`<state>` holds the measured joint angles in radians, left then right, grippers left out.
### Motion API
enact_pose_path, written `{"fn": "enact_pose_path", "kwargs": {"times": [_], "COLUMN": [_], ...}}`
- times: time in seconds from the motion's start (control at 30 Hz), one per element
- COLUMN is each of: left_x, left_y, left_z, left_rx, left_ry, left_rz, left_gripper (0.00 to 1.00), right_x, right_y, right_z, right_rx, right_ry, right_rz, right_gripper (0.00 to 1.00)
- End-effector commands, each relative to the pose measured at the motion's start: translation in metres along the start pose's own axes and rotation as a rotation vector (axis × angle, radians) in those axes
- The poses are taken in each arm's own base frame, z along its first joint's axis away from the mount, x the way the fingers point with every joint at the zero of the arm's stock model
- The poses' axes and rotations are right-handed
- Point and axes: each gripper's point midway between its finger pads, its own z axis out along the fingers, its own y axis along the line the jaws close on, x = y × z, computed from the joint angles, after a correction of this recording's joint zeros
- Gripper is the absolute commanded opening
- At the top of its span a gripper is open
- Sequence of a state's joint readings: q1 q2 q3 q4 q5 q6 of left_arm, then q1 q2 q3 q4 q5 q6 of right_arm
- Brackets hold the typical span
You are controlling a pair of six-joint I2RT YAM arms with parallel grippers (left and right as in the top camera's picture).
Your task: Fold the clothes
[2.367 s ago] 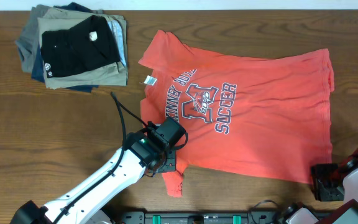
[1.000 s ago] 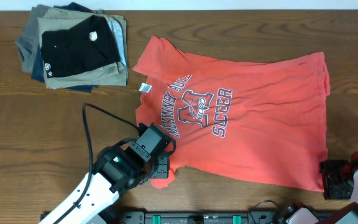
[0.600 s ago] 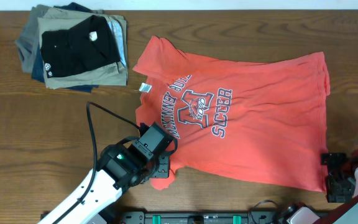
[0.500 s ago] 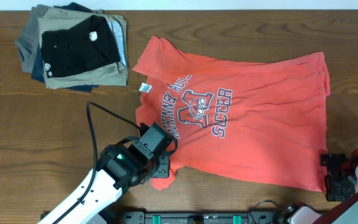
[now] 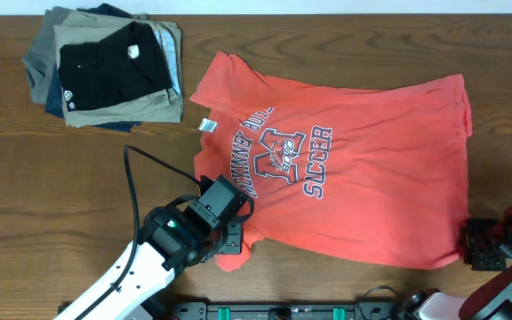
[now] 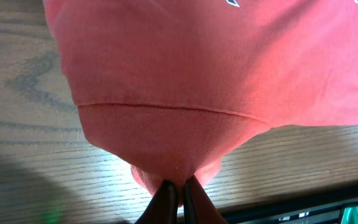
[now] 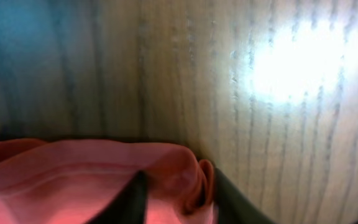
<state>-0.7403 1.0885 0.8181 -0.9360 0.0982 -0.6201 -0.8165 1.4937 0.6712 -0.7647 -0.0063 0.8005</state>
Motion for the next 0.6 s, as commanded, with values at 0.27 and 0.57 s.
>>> {"fn": "enact_pose_path", "kwargs": {"times": [0.27, 0.57], "left_x": [-0.006, -0.011], "left_y": [-0.004, -0.009], "left_z": [-0.009, -0.03], "left_rx": [0.018, 0.064], "left_ry": [-0.025, -0.085], "left_rz": [0.016, 0.032], "left_gripper": [0.06, 0.06], "right_x": [0.01, 0.01], "right_y": [-0.034, -0.035], "right_z": [0.01, -0.019], "right_rx": [0.159, 0.182], "right_ry": [0.029, 0.053], "right_rz": [0.018, 0.016], "right_gripper": [0.02, 0.01]}}
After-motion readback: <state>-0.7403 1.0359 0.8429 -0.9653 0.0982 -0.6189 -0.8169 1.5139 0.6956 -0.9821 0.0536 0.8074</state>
